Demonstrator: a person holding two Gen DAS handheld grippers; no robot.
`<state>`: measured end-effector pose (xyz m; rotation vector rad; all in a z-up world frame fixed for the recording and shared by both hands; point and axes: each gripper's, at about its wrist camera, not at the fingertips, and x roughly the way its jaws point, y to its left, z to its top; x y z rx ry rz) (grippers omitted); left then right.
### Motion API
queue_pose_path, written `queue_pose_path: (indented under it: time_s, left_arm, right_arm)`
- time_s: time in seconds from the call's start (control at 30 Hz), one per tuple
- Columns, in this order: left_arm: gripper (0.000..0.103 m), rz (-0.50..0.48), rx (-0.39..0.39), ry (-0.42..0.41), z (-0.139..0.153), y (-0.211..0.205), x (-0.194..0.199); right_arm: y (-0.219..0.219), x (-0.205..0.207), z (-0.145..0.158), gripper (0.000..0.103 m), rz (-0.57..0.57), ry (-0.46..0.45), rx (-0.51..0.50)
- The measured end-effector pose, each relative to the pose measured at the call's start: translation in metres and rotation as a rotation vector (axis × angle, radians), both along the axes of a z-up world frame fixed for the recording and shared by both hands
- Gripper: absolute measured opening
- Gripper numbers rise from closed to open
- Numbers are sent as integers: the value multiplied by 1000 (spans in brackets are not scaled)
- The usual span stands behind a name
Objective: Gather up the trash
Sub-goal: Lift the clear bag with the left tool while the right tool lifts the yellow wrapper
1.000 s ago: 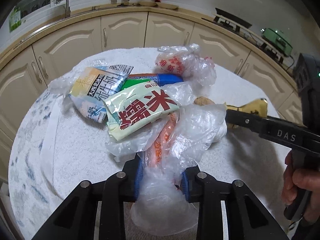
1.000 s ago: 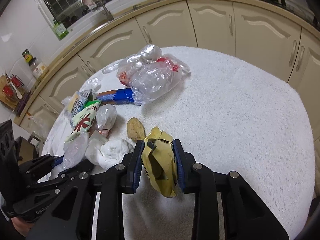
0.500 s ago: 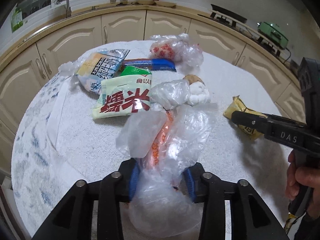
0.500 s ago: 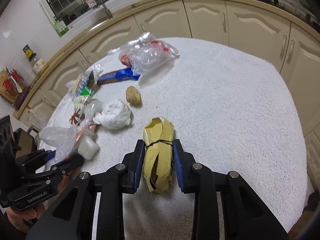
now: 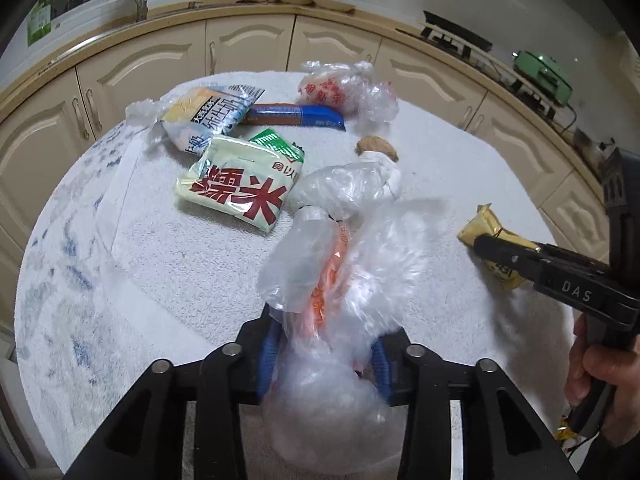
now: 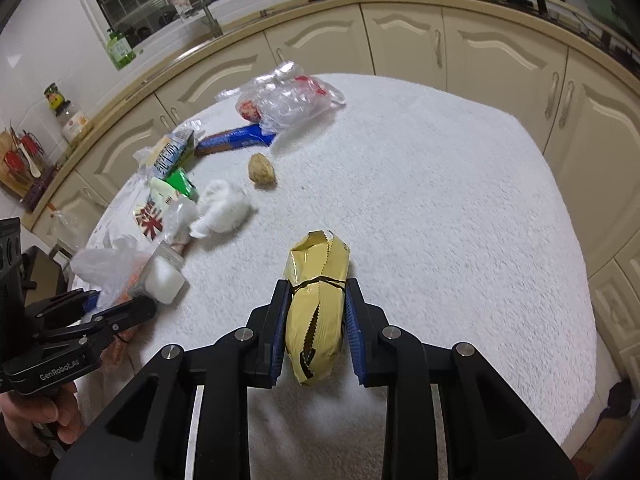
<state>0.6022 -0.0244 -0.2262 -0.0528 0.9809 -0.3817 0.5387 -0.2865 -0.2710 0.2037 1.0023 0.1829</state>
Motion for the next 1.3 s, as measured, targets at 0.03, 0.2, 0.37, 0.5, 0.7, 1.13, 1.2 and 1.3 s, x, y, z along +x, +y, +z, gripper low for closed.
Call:
queue_pose_path:
  time_s: [0.03,0.2,0.37,0.5,0.7,1.13,1.2,1.3]
  left_arm:
    - [57,4,15,-6,1,0,-2]
    - [63,11,32,-31,7,3,-15]
    - [57,38,54,-46,12,19,-15]
    - [40,20,85,-42,8,22,-9]
    - [40,13,117,-59,6,14,-1]
    - [28,15,30,-77,11,8,-2]
    - [28,14,19,-95,15,11,-9]
    - [28,13,14,-120,22,15,-18]
  right_arm:
    - [1,-2,0,27,2,-3,-5]
    - [8,-7,0,30,17,-21,-53]
    - [14,-9,-1,55,38,-45,-26]
    - [36,-8,-4,83,77,-61,-96]
    - [35,-7,-3,69,24,-65,-128]
    - [4,-14,1,27,0,-73,-76]
    - [2,-17,5,27,-2,-75,-66]
    - [-4,-24,15,27,-5,-94,-24]
